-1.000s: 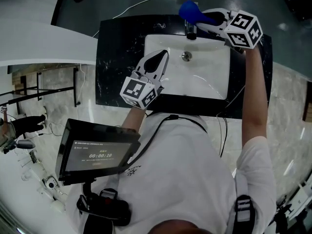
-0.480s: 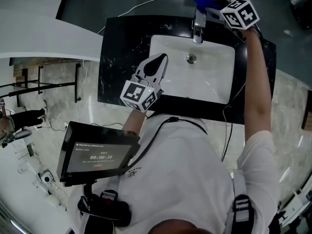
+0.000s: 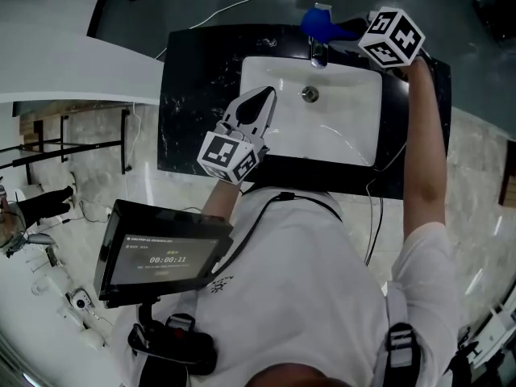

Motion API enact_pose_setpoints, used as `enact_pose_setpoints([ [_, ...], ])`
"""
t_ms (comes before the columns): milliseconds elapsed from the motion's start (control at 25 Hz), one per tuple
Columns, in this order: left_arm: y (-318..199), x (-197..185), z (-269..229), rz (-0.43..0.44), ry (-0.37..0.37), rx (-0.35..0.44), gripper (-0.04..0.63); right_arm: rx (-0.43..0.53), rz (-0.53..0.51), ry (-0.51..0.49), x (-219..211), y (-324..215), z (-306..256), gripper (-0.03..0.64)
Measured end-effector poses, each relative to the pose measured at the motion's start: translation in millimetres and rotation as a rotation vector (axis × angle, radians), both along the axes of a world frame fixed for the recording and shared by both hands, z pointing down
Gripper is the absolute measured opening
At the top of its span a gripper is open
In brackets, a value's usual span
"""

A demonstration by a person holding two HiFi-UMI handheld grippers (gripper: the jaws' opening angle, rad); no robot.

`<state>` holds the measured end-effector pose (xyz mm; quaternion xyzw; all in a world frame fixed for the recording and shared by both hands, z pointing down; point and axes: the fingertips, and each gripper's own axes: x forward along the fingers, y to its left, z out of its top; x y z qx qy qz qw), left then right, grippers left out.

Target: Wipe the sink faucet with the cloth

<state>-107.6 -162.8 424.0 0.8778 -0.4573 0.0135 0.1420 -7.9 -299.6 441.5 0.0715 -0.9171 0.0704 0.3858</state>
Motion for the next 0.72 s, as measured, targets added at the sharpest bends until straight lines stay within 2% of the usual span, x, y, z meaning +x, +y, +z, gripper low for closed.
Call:
enact_pose_setpoints([
  [120, 0.7, 3.9, -0.4, 0.016, 0.003, 0.001, -0.012, -0.02, -0.064, -0.001, -2.4, 24.3, -2.0, 0.126],
  [240, -0.8, 6.8, -1.7, 0.024, 0.004, 0.003, -0.012, -0.024, -0.069, -0.075, -3.2, 28.1, -15.1, 0.126],
  [320, -1.7, 7.1, -2.6, 0.024, 0.003, 0.004, -0.012, 0.009, -0.027, -0.113, -0.6, 14.3, -24.5, 0.126],
  [440, -1.7, 2.9, -3.0, 0.012, 0.001, 0.006, -0.012, 0.1, 0.061, -0.108, 6.5, -20.5, -29.1, 0.126],
  [520, -1.1, -1.2, -2.8, -0.001, 0.0, 0.005, -0.012, 0.125, 0.107, -0.101, 10.8, -40.0, -29.2, 0.126],
  [720, -0.7, -8.8, -1.1, -0.031, -0.006, -0.002, -0.012, 0.172, 0.153, -0.028, 16.9, -72.6, -18.9, 0.126],
])
